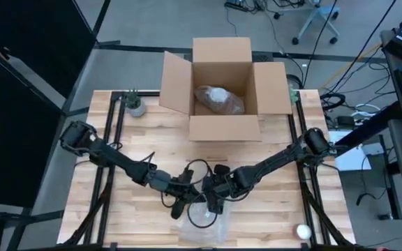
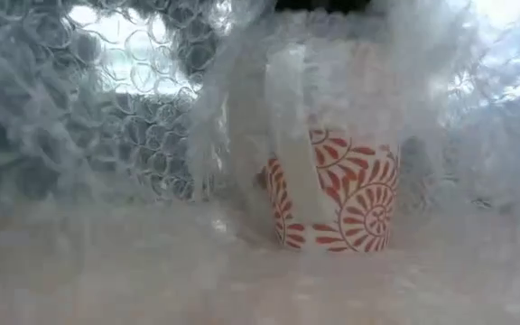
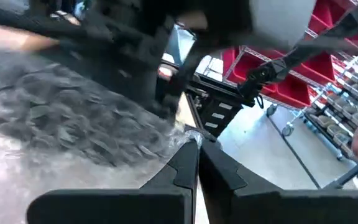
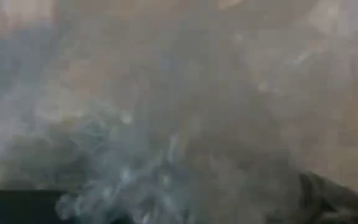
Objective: Wrap mug
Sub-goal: Wrap the orange patterned mug with the transparent bubble wrap
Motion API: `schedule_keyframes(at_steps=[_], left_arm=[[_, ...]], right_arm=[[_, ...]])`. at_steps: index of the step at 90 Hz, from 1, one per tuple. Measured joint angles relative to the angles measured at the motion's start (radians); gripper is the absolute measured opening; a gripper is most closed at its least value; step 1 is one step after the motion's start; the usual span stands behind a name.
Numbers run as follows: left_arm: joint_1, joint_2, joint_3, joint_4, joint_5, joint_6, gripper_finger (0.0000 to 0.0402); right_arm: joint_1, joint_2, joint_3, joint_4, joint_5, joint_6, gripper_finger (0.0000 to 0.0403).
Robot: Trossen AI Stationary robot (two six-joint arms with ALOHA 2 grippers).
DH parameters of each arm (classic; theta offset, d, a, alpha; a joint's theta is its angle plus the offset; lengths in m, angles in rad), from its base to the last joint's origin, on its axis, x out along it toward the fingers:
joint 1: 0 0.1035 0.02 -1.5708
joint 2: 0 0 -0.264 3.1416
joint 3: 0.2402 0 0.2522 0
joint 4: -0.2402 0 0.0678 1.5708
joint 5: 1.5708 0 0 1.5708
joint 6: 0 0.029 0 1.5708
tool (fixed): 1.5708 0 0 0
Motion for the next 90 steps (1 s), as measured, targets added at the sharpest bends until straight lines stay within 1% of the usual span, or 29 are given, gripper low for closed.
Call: schedule_keyframes(at_steps=[21,30,47,62,72,90], left_arm=[[0.001,0.006,0.015,0.000,0.000,0.046,0.0000],[0.000,0.006,0.015,0.001,0.000,0.051,0.0000],[0.013,0.021,0.014,0.001,-0.008,0.054,0.0000],[0.033,0.081,0.014,0.005,-0.010,0.043,0.0000],[0.046,0.119,0.014,0.014,-0.011,0.016,0.0000],[0.055,0.154,0.014,0.027,-0.014,-0.011,0.0000]], right_arm=[[0.002,-0.002,0.158,-0.215,-0.009,-0.017,0.0192],[0.002,-0.004,0.209,-0.272,-0.010,-0.017,0.0192],[0.000,-0.004,0.234,-0.289,0.014,-0.018,0.0192],[-0.008,-0.005,0.237,-0.306,0.010,-0.018,0.0192],[-0.007,-0.005,0.278,-0.376,0.008,-0.018,0.0192],[0.008,-0.007,0.409,-0.575,0.008,-0.003,0.0192]])
